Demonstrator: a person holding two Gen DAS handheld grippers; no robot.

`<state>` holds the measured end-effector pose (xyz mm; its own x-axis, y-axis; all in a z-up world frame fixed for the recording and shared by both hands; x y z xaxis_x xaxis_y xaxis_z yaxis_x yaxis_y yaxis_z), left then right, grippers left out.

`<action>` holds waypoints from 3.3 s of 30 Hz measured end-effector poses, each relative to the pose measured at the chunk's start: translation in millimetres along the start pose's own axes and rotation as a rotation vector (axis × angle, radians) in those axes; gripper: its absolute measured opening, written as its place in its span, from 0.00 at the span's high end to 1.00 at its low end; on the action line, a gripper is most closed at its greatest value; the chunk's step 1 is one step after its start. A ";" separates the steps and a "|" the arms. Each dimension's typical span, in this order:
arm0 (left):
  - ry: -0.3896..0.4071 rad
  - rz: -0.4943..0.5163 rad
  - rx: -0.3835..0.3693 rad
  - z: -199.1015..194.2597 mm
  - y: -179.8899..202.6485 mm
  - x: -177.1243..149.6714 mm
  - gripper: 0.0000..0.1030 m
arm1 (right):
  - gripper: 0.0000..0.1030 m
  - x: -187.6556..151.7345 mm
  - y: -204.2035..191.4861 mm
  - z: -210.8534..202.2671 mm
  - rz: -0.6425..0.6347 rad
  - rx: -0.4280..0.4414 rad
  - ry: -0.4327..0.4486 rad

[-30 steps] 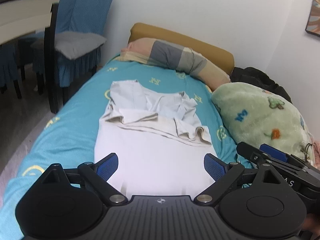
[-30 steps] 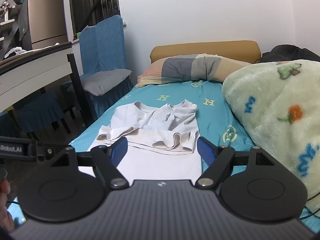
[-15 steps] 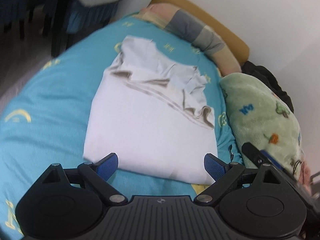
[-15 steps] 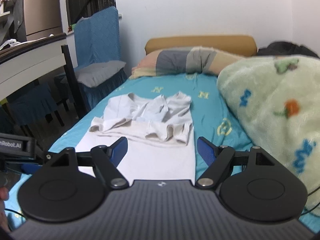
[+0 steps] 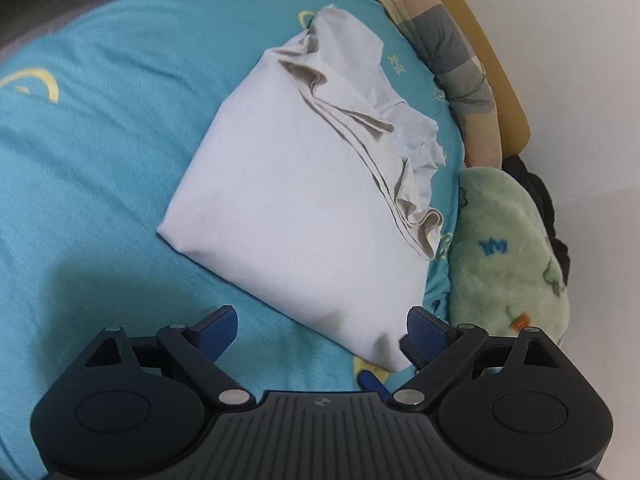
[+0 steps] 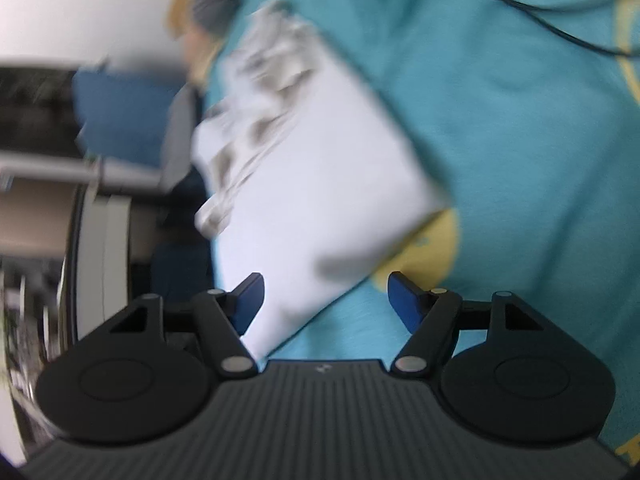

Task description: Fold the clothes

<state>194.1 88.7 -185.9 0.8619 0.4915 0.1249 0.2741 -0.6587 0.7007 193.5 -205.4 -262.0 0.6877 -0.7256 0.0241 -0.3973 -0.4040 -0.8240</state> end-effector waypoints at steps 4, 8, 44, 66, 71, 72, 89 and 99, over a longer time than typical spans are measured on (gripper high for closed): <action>-0.040 -0.081 -0.059 15.5 -7.6 2.7 0.12 | 0.80 10.7 2.8 3.9 0.018 0.005 0.066; -0.065 -0.130 -0.087 27.7 -12.7 4.6 0.15 | 0.91 12.3 -16.4 3.7 -0.101 0.029 0.094; 0.222 0.108 -0.268 -171.8 52.3 -85.3 0.94 | 0.92 -72.1 -92.8 -219.7 -0.501 0.221 0.372; 0.197 0.290 -0.028 -7.1 71.5 25.2 0.83 | 0.90 52.3 -57.8 -69.1 -0.415 -0.046 0.337; 0.184 0.328 -0.048 -9.5 66.0 24.5 0.26 | 0.41 49.4 -40.9 -68.9 -0.376 0.062 0.193; 0.195 0.351 -0.035 -12.9 69.1 23.1 0.22 | 0.21 47.2 -45.7 -74.8 -0.411 0.080 0.224; 0.273 0.556 0.244 33.3 60.7 26.0 0.94 | 0.91 63.5 -30.0 -26.0 -0.647 -0.262 0.329; 0.365 0.551 0.233 19.8 75.3 28.9 0.95 | 0.90 63.3 -41.9 -23.3 -0.680 -0.286 0.390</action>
<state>248.1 42.0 -143.4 0.7144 0.1837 0.6752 -0.0421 -0.9519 0.3035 239.5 -247.3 -212.8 0.5941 -0.3918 0.7025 -0.1463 -0.9114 -0.3845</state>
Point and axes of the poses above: each gripper's, at about its wrist camera, not at the fingertips, and z roughly the way its jaws point, y to its right, x to its top, the point moved 5 cm from there along z, roughly the way its jaws point, and after that the axes turned 1 degree about -y, right-handed, at the moved point
